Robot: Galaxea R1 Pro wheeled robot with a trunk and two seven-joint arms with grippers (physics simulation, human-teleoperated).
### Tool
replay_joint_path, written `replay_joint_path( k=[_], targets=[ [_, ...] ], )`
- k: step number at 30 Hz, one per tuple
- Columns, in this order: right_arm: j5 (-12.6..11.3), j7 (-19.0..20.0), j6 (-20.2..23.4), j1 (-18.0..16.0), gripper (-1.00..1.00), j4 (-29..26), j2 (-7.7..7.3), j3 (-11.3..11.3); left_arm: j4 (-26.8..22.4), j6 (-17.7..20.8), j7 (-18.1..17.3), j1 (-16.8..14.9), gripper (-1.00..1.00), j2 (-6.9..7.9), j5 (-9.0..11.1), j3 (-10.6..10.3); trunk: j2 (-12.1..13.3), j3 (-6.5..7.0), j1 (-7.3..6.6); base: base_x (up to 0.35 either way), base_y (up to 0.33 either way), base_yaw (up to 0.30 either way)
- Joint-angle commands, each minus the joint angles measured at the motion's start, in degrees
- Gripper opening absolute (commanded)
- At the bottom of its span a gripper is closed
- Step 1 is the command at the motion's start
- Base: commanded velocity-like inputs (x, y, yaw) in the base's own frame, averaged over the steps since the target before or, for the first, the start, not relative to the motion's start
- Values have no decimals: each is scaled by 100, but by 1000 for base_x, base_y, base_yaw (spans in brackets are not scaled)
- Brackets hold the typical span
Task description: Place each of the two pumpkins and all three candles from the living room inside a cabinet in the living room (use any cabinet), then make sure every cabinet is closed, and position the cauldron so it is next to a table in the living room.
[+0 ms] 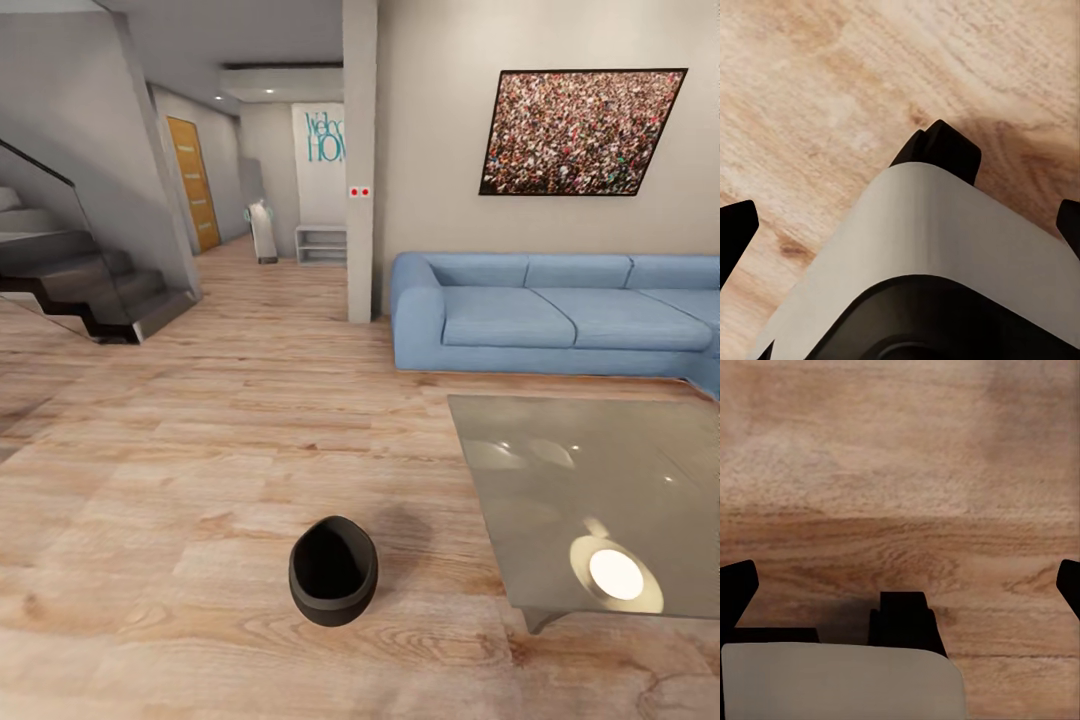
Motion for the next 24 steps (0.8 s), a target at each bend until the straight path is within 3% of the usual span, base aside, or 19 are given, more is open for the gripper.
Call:
replay_joint_path(
  k=[1, 18, 22, 23, 24],
  targets=[
    [-45, -3, -36, -7, 100, 19, 2, 50, 1, 18, 14, -4, 100, 1, -7, 29, -2, -4, -1, 0, 0, -14],
    [-37, -19, -23, -7, 100, 16, 10, 57, 1, 19, 14, -4, 100, -7, -7, 29, -2, -4, -1, 0, 0, -1],
    [-31, 2, 7, -7, 100, 4, 9, 60, -43, 18, 10, -4, 100, -119, 1, 31, -2, -4, -1, 0, 0, 0],
    [175, -8, 37, -29, 100, -30, -12, 129, -266, 63, 16, -8, 100, -309, -13, -70, -2, -4, -1, 0, 0, 0],
    [300, -14, 74, -63, 100, -51, -11, 144, -450, 87, 26, -9, 100, -249, -12, -77, -2, -4, -1, 0, 0, 0]
  ],
)
